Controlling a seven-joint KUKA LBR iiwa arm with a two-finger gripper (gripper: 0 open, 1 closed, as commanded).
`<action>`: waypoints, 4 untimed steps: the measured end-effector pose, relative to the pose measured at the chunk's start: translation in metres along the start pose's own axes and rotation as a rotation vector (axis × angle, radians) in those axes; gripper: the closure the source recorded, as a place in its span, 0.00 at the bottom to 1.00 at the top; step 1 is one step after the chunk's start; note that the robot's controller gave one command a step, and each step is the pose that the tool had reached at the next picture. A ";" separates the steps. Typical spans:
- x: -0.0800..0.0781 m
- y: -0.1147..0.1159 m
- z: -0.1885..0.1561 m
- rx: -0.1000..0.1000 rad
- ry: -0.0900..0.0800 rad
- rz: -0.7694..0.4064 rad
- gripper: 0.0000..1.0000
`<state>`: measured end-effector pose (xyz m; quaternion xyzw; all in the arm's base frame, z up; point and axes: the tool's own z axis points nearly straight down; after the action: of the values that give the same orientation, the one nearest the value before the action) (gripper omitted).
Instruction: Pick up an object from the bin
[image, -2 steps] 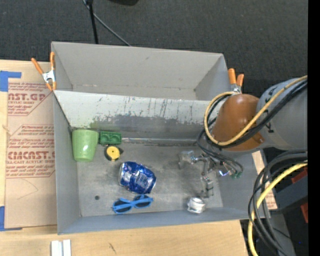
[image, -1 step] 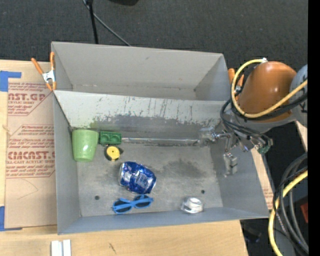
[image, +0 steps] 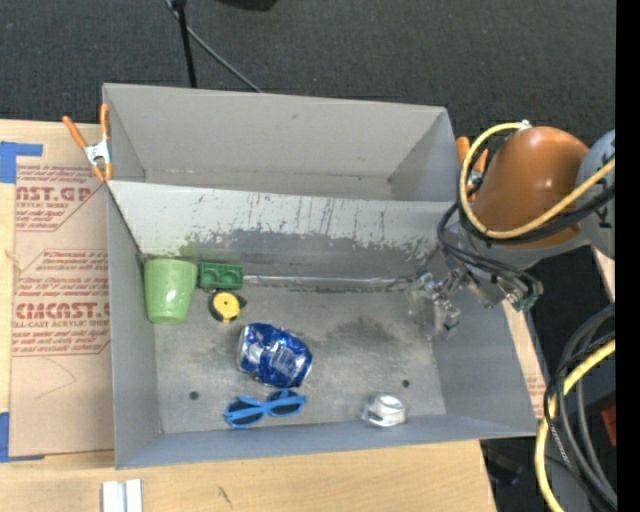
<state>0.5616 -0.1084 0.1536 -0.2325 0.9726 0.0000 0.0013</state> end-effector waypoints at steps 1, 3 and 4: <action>0.010 0.029 -0.038 0.000 -0.001 -0.489 1.00; -0.050 0.136 -0.019 -0.005 -0.002 -0.554 1.00; -0.048 0.132 -0.019 -0.003 0.000 -0.549 0.00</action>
Offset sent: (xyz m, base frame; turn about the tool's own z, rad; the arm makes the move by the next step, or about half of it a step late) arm -0.0225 0.0195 0.0372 -0.4885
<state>0.5445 0.0313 0.1729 -0.4875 0.8731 0.0009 0.0011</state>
